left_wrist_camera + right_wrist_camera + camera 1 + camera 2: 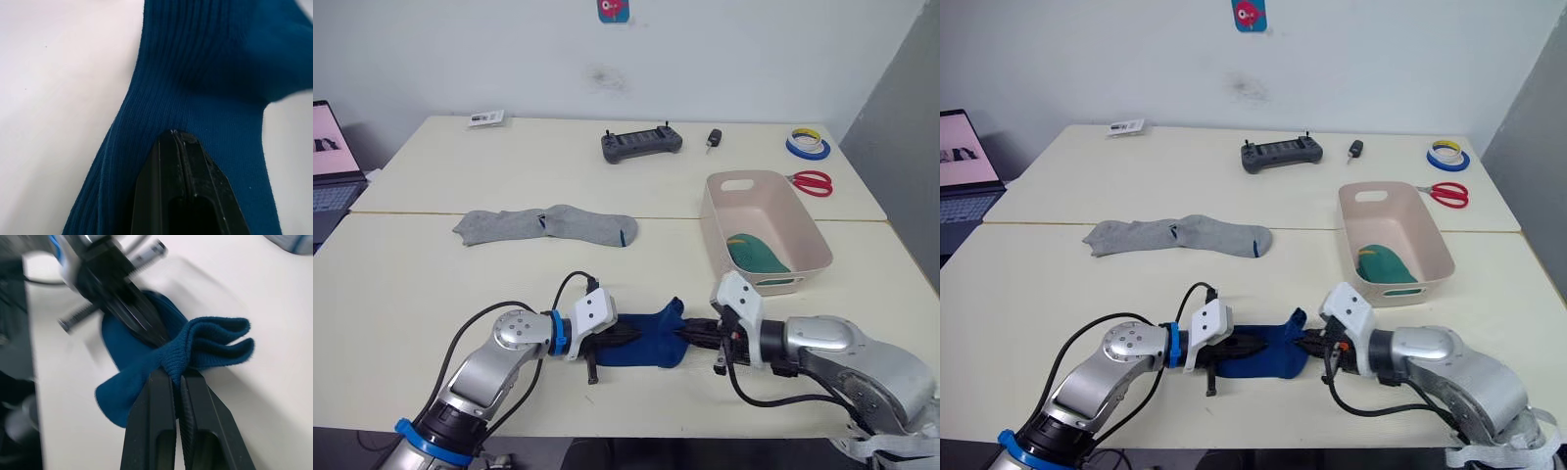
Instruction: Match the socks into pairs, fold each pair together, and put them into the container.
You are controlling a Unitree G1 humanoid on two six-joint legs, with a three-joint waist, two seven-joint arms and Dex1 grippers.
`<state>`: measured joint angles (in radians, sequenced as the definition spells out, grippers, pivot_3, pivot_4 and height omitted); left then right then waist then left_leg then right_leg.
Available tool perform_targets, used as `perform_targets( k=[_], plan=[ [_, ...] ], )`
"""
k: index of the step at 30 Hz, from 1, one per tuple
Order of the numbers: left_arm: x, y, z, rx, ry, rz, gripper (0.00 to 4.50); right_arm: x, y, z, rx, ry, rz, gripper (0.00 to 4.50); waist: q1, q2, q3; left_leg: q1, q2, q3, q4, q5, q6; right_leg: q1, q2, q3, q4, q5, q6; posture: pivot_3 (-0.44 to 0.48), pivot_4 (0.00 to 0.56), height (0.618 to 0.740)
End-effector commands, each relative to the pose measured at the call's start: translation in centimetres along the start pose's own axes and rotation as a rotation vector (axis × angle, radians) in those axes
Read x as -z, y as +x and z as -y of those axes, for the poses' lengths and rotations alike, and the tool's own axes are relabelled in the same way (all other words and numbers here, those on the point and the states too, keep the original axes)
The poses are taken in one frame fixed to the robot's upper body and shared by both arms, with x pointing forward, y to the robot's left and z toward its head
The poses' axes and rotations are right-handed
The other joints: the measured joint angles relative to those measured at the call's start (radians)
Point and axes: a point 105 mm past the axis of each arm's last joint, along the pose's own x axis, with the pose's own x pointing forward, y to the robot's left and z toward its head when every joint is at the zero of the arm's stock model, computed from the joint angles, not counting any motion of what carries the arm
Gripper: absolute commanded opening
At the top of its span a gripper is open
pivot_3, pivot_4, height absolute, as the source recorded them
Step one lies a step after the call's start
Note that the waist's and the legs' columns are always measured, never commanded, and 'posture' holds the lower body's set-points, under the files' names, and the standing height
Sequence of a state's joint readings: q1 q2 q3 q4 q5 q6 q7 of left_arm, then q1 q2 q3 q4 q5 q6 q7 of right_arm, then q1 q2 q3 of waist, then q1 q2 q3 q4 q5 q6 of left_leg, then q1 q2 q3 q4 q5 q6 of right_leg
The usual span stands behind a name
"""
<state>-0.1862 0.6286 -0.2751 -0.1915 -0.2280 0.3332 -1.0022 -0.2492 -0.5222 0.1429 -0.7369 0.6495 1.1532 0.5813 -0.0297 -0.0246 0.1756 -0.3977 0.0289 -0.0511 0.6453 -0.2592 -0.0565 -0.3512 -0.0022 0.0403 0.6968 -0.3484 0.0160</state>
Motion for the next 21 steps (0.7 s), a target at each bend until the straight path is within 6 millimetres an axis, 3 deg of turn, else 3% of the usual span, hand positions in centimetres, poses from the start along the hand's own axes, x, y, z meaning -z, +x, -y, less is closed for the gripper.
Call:
perform_targets(
  k=[1, 8, 11, 15, 21],
  plan=[
    [1.1, 0.1, 0.2, -0.010, -0.034, -0.027, 0.00, -0.6, 1.2, -0.7, -0.038, 0.047, 0.010, 0.04, 0.000, 0.000, 0.000, 0.000, 0.000, 0.000, 0.000, 0.000, 0.000, 0.000, 0.000, 0.000, 0.000, 0.000, 0.000, 0.000, 0.150, 0.740],
    [-1.0, -3.5, -0.9, -0.033, -0.015, -0.009, 0.00, 0.1, 2.4, -0.5, -0.047, 0.040, -0.037, 0.04, -0.003, 0.000, 0.000, -0.001, 0.000, 0.000, 0.000, 0.000, 0.000, -0.002, 0.000, 0.000, 0.000, 0.000, 0.000, 0.000, 0.150, 0.740],
    [-0.6, -4.8, -1.3, -0.042, -0.029, -0.054, 0.00, -0.1, 2.4, -0.3, -0.057, 0.031, -0.035, 0.04, -0.004, 0.001, 0.000, -0.001, 0.001, -0.001, 0.000, 0.000, 0.000, -0.002, 0.000, 0.000, 0.001, 0.000, 0.000, 0.000, 0.150, 0.740],
    [1.8, -4.0, -0.8, -0.047, -0.087, -0.096, 0.00, -0.4, 3.2, -0.5, -0.086, 0.019, -0.037, 0.04, -0.003, 0.001, 0.000, -0.001, 0.000, 0.000, 0.000, 0.000, 0.000, -0.002, 0.000, 0.000, 0.000, 0.000, 0.000, 0.000, 0.150, 0.740],
    [2.4, -3.6, -0.7, -0.048, -0.080, -0.107, 0.00, -0.6, 5.5, -0.7, -0.123, 0.038, -0.050, 0.04, -0.003, 0.001, 0.000, 0.000, 0.000, 0.000, 0.000, 0.000, 0.000, -0.002, 0.000, 0.000, 0.000, 0.000, 0.000, 0.000, 0.150, 0.740]
  ],
)
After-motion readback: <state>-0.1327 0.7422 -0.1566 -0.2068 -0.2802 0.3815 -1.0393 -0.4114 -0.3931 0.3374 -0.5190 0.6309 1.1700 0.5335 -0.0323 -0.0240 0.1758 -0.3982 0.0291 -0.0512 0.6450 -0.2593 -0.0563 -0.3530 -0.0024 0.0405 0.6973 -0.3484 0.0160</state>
